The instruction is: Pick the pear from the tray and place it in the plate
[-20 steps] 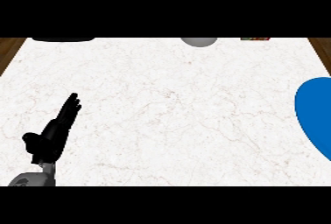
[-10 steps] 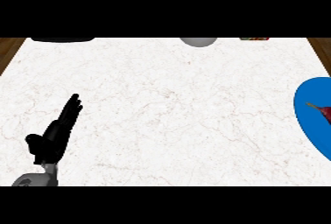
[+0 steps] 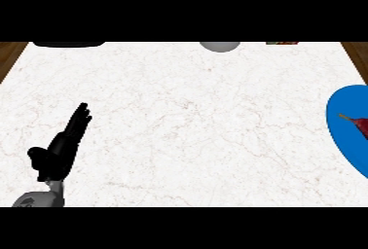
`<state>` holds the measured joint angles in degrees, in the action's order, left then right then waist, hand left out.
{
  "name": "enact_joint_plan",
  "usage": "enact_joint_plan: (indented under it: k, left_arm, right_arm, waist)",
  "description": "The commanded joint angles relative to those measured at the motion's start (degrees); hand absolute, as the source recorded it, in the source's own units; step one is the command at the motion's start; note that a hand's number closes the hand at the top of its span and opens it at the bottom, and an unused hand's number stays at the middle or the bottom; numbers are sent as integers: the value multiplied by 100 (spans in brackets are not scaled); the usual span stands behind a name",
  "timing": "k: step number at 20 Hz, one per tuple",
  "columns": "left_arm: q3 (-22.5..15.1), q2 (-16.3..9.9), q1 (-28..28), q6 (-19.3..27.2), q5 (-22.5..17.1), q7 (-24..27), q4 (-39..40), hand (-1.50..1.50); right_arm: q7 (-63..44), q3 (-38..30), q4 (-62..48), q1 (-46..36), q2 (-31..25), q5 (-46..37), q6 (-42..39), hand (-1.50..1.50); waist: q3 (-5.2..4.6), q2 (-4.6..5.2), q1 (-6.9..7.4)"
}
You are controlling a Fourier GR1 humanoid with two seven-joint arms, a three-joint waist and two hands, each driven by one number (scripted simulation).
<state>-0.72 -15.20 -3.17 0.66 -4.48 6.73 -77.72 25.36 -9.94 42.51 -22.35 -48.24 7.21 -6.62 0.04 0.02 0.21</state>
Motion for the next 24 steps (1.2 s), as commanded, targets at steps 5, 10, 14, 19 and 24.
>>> enact_joint_plan:
  k: [5,10,14,19,24]
  left_arm:
    - [123,4,-266,-144,-50,93,368,0]
    - [222,-141,-114,-248,-84,137,166,0]
    - [288,-307,-57,-527,-243,78,85,0]
    - [95,41,90,-210,-9,265,167,0]
    - [-7,45,44,-197,68,132,6,0]
  right_arm:
    - [253,-1159,-1363,-143,-468,1199,-1609,-150]
    - [1026,-1472,-2451,58,-1018,1179,-2477,-150]
    - [1737,-1404,-2579,583,-1181,984,-2997,-150]
    - [2138,-1376,-2487,822,-1327,893,-3258,-150]
    - [2135,-1221,-2475,861,-1223,689,-2971,-150]
  waist:
    - [10,48,1]
    - [33,77,132]
    - [53,73,120]
    - [61,65,65]
    - [77,77,163]
